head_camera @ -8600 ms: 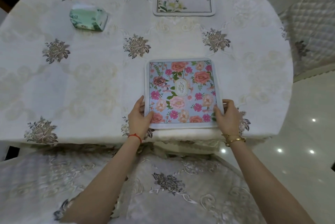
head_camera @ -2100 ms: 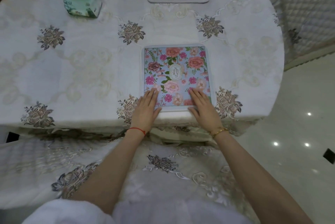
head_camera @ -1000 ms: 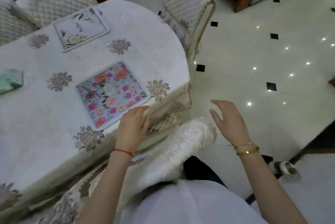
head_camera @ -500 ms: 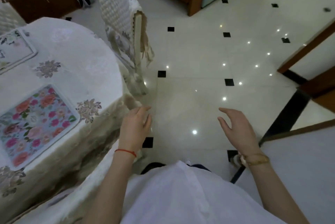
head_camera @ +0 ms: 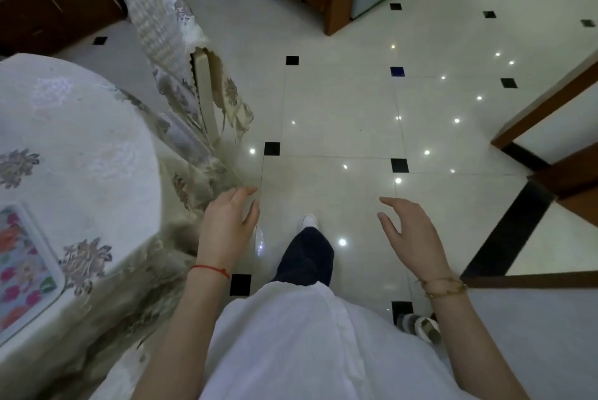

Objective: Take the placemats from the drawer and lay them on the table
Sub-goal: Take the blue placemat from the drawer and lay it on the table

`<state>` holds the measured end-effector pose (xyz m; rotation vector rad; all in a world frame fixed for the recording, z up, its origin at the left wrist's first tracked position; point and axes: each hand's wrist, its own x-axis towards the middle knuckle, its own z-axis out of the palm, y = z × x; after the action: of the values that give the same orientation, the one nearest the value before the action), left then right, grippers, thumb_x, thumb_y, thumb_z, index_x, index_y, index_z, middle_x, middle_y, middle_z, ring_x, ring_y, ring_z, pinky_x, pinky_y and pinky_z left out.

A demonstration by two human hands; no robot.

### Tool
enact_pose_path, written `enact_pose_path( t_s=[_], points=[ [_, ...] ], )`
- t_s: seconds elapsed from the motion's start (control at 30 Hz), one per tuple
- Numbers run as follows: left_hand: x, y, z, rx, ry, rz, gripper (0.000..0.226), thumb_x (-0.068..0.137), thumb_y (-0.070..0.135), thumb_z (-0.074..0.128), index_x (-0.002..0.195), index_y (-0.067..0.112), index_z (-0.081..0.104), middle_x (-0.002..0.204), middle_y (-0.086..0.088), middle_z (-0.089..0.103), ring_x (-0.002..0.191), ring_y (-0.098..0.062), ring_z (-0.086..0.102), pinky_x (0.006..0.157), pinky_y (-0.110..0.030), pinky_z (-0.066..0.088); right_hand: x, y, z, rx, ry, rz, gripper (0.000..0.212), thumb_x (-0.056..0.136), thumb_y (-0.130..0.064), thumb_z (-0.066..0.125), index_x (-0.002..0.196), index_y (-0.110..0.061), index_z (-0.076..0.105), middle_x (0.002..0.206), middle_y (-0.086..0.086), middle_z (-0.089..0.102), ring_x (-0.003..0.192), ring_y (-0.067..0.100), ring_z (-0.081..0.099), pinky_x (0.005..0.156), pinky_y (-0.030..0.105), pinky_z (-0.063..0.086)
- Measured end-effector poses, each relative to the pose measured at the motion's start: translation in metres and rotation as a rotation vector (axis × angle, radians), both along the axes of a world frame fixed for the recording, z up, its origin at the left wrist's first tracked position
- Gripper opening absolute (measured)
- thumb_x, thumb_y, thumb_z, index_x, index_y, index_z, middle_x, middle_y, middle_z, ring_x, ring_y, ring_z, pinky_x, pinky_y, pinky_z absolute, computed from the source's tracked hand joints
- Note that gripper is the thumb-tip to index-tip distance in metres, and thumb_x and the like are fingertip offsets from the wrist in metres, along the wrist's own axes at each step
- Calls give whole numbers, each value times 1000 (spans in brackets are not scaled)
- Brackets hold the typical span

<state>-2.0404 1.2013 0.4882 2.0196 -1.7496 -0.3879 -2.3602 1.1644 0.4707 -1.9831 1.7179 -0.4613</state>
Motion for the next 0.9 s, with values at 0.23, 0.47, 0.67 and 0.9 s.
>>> enact_pose_path(
  t_s=[0.23,0.47,0.67,0.9],
  points=[
    [19,-151,13,-14,4,99,29,93,18,56,120,9,61,108,-10,68,96,-24,63,84,-31,48,27,-177,12,-36,20,45,34,95,-25,55,128,-14,57,124,4,61,116,21,53,95,19,33],
    [58,-302,35,-31,-18,119,30,95,24,52,123,14,60,113,-7,66,98,-24,63,84,-39,53,71,-347,40,-105,1,86,33,95,-25,55,127,-14,58,123,2,61,118,18,51,96,14,28],
    [86,-393,32,-37,-16,179,26,94,20,55,118,13,63,113,-8,67,96,-24,64,85,-35,50,111,-456,25,-35,6,176,34,96,-26,53,128,-16,57,124,2,61,118,18,51,96,20,32],
    [132,-529,6,-26,17,312,28,95,21,54,121,13,61,110,-7,67,98,-23,63,84,-34,51,173,-631,8,-31,18,316,33,96,-26,54,127,-16,57,124,3,60,119,18,51,96,21,33]
  ],
)
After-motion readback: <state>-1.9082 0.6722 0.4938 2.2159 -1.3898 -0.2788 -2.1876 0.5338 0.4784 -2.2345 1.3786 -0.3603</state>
